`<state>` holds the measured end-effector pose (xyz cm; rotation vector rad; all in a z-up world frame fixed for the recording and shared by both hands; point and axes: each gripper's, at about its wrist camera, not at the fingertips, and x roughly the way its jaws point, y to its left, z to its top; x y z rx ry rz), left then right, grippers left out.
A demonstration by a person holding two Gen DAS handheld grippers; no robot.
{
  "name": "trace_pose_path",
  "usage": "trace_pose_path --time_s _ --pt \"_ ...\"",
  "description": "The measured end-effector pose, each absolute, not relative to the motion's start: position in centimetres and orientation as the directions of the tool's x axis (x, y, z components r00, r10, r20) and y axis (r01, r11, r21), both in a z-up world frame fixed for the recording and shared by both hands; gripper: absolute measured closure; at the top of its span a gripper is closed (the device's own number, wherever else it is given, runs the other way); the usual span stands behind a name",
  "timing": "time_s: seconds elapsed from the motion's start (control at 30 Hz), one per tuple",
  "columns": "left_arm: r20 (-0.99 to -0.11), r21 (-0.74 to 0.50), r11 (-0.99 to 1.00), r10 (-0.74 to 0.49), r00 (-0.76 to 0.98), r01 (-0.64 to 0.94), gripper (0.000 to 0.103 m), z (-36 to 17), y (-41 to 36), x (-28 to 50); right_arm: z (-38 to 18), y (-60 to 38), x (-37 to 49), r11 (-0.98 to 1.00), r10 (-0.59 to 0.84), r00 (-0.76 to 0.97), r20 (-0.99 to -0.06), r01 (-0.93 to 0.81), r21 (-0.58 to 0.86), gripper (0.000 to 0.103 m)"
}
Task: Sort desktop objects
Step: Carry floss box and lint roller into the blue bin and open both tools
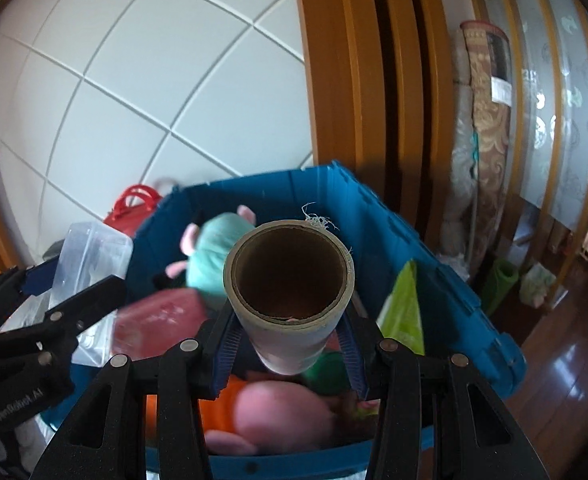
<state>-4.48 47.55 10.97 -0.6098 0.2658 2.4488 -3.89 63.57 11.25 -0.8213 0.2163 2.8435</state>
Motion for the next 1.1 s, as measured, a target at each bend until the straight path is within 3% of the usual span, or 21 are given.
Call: trace_pose_path --time_s 0.2,0.57,0.7,0.83,0.9,0.93,0.97,1.1 --pt "-0.595 0.035 -0.830 0.430 -0.680 -0.556 0.042 8.2 51.3 -6.8 8.4 65.4 -5.3 -0.983 0.093 -0.793 -0.603 -0.169 0.071 0.058" --pt "-0.594 0.056 -0.870 0.366 -0.716 -0.491 0.038 7.9 51.2 -6.4 5.9 66.6 -6.4 -0.993 0.065 -0.753 -0.655 -0.117 0.035 0.058" --pt "-0.600 0.050 -0.875 0.358 -0.715 -0.481 0.030 7.8 51.0 -6.0 5.5 66.3 -6.5 -0.994 0.069 -0.745 -0.664 -0.111 0.022 0.057" --pt "-0.593 0.059 -0.880 0.349 -0.726 -0.472 0.028 8.0 50.7 -5.4 5.6 66.1 -6.5 -0.994 0.063 -0.750 -0.659 -0.103 0.022 0.055" --pt "-0.585 0.062 -0.883 0.347 -0.733 -0.466 0.028 8.3 50.4 -5.2 6.0 66.1 -6.3 -0.995 0.058 -0.760 -0.648 -0.100 0.028 0.044" --pt "-0.580 0.064 -0.885 0.343 -0.739 -0.462 0.028 8.4 50.2 -5.0 6.2 66.1 -6.2 -0.995 0.062 -0.765 -0.641 -0.101 0.024 0.030" --pt "-0.577 0.063 -0.886 0.343 -0.741 -0.459 0.028 8.6 50.0 -5.0 6.3 66.0 -6.1 -0.994 0.073 -0.768 -0.636 -0.108 0.016 0.023" --pt "-0.567 0.057 -0.890 0.344 -0.748 -0.452 0.028 9.0 49.5 -4.8 6.9 66.2 -5.4 -0.993 0.081 -0.781 -0.619 -0.114 0.014 0.020"
